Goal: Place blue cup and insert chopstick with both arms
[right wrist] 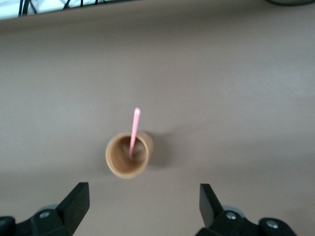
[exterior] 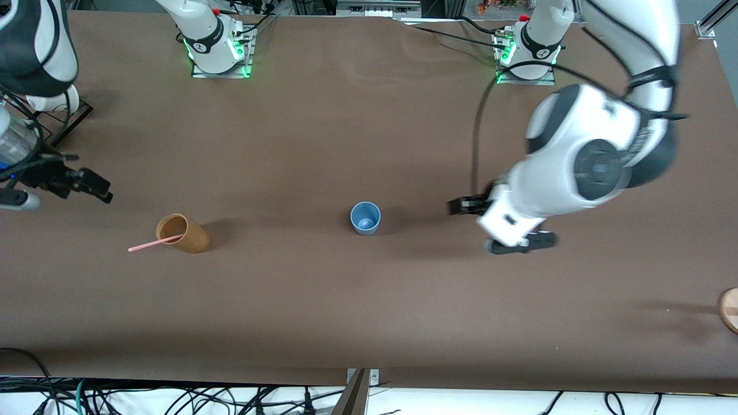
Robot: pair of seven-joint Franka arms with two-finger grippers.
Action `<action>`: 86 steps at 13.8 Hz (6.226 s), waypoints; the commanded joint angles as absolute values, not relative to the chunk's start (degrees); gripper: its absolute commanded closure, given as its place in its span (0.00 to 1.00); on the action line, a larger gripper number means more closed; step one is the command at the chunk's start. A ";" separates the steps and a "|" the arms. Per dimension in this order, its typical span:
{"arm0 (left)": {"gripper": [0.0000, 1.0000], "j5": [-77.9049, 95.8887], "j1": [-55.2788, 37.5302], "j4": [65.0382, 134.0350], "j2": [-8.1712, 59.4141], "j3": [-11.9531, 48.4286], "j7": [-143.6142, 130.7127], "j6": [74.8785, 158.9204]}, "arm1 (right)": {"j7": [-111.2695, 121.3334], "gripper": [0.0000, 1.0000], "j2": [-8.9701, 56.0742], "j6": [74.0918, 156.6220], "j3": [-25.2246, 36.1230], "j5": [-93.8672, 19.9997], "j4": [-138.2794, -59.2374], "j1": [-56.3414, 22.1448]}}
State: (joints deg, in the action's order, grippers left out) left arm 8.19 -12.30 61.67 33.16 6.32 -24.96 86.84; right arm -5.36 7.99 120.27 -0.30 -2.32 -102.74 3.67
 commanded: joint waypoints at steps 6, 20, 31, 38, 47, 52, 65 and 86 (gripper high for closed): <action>0.00 -1.04 -1.24 68.03 20.93 5.10 -3.18 78.94 | -10.20 0.01 11.68 127.79 -0.88 -8.61 -105.82 4.04; 0.00 -3.96 2.46 89.20 4.49 8.61 5.45 91.85 | -10.28 0.55 23.38 136.41 -1.05 -8.88 -105.64 2.90; 0.00 1.58 2.55 92.02 2.90 8.52 2.81 91.49 | -13.27 1.00 19.96 134.66 -1.41 -8.79 -104.07 2.72; 0.00 1.67 1.93 90.00 4.04 8.79 -2.02 91.41 | -16.50 1.00 18.02 109.45 -1.58 -7.82 -85.10 0.36; 0.00 1.58 2.37 90.09 4.22 8.70 -2.11 91.32 | -67.18 1.00 19.77 112.14 -1.76 2.18 -82.97 -24.84; 0.00 1.58 2.29 90.09 4.31 8.70 -2.11 91.41 | -91.45 1.00 24.25 116.98 -1.67 13.94 -82.88 -36.28; 0.00 1.58 2.20 90.09 4.66 8.70 -2.11 91.32 | -107.93 0.00 30.32 121.73 -1.58 26.54 -82.79 -42.63; 0.00 1.58 2.02 90.09 4.75 8.79 -2.02 91.32 | -0.56 0.00 16.44 94.33 38.31 -8.09 -82.79 -40.17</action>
State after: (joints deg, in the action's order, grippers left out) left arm 0.67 2.20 91.44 4.17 8.91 -1.82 91.59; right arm -12.68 17.20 97.74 36.18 -6.44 -82.42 -39.50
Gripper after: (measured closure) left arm 0.000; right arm 0.000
